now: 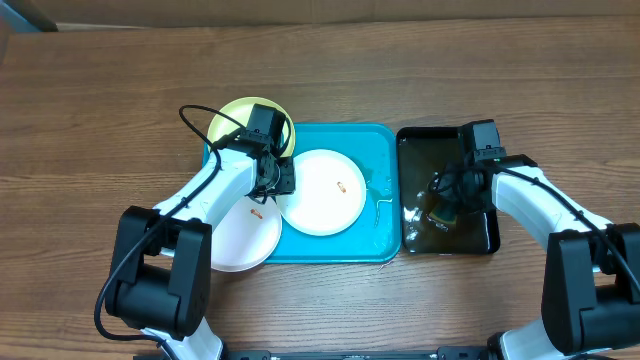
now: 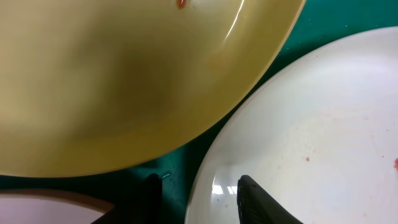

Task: Clean dirty plates on tray and stack at the side

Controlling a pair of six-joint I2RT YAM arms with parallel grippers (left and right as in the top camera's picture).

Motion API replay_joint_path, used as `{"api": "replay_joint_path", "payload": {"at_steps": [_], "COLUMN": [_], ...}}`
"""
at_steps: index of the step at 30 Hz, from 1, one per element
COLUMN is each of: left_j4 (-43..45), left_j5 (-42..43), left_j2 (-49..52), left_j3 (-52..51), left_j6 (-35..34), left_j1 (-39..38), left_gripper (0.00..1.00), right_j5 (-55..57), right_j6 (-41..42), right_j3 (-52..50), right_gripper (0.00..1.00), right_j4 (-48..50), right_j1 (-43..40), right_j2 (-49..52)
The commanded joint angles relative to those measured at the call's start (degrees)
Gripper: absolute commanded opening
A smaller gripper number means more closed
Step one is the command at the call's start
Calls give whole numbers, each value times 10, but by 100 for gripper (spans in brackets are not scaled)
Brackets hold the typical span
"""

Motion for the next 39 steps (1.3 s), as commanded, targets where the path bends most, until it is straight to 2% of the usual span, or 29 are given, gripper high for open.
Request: {"api": "replay_joint_path", "payload": {"at_steps": [1,3,4,6,13,15,16,18,19,22,24,25,27,28,31,33,37,39], "left_j4": [1,1,1,0,-7,-7,-7,-11,-13,-22,-24,-24,-23,-20,2,9,16,22], "left_j5": [6,6,6,6,6,6,6,6,6,6,6,6,6,6,7,7,6,7], "left_j2": [6,6,6,6,6,6,6,6,6,6,6,6,6,6,6,6,6,6], "left_j3": [-3,-3,-3,-3,-3,-3,-3,-3,-3,-3,-3,-3,-5,-8,-21,-26,-26,-26], "left_j6": [3,3,3,3,4,8,8,7,7,7,7,7,8,7,7,7,7,7], "left_j1": [-1,-1,-1,-1,-1,-1,-1,-2,-2,-2,-2,-2,-2,-2,-2,-2,-2,-2], "left_gripper": [42,43,43,42,40,37,35,30,29,27,27,27,27,27,24,22,4,4], "right_j5": [-3,-3,-3,-3,-7,-10,-12,-13,-13,-13,-13,-13,-13,-13,-13,-13,-13,-3], "right_j6": [0,0,0,-2,-46,-47,-47,-48,-48,-48,-47,-47,-48,-48,-61,-63,-81,-95], "right_j3": [-2,-2,-2,-1,18,25,27,27,27,27,27,27,27,27,27,32,68,96], "right_gripper": [6,55,69,73,63,48,33,18,14,15,25,33,36,35,4,4,4,4], "right_j4": [8,4,-1,-14,-63,-76,-80,-84,-87,-97,-102,-103,-105,-106,-96,-94,-135,-167], "right_j1": [2,2,2,2,2,2,2,2,2,2,2,2,2,2,2,2,2,2], "right_j2": [0,0,0,0,-2,-2,-2,-2,-2,-2,-2,-2,-2,-2,-2,-2,-4,-5]}}
